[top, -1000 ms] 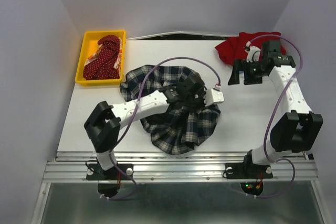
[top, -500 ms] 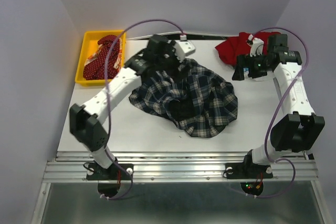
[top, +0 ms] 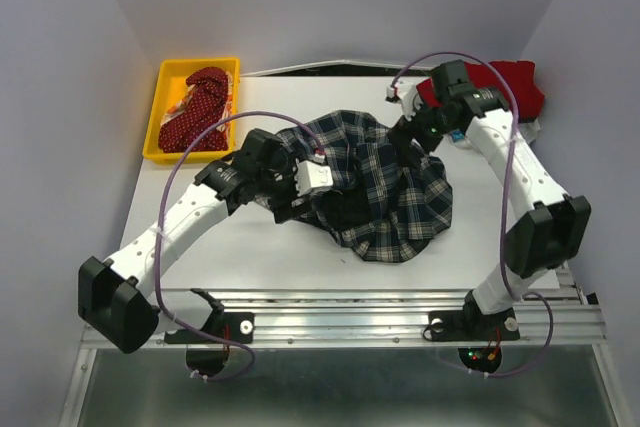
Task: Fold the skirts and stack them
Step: Flatten the skirt out
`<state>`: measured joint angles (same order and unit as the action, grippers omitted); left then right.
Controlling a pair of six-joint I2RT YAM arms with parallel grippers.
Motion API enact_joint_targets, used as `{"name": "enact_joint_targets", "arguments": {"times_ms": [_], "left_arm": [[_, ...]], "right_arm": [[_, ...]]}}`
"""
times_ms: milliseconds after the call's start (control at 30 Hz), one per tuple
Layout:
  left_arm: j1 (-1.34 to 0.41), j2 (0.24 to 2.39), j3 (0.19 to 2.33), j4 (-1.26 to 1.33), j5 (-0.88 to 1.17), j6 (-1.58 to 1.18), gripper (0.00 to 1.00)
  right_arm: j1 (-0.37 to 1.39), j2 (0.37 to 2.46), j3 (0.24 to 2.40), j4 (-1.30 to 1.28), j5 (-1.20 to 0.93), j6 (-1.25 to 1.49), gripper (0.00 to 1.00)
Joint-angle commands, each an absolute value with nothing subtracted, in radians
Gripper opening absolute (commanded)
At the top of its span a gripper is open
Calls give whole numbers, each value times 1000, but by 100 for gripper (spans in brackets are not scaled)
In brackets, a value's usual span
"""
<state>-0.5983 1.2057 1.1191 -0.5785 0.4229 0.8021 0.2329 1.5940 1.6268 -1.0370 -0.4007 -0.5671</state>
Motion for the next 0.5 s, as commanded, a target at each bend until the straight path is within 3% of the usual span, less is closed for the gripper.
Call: {"name": "enact_joint_targets", "arguments": {"times_ms": [0, 67, 133, 467], "left_arm": [[-589, 1207, 1104, -575, 475, 862, 89], [-580, 1201, 1098, -549, 498, 835, 89], [-568, 1184, 1085, -532, 512, 804, 89], [-433, 1155, 1074, -523, 632, 707, 91]], "right_arm": [[273, 1736, 1813, -1051, -342, -661, 97], [311, 1856, 2015, -1132, -368, -708, 96], [360, 1931, 2081, -1178, -344, -747, 95], [448, 2200, 2189, -1290, -201, -902, 95]]}}
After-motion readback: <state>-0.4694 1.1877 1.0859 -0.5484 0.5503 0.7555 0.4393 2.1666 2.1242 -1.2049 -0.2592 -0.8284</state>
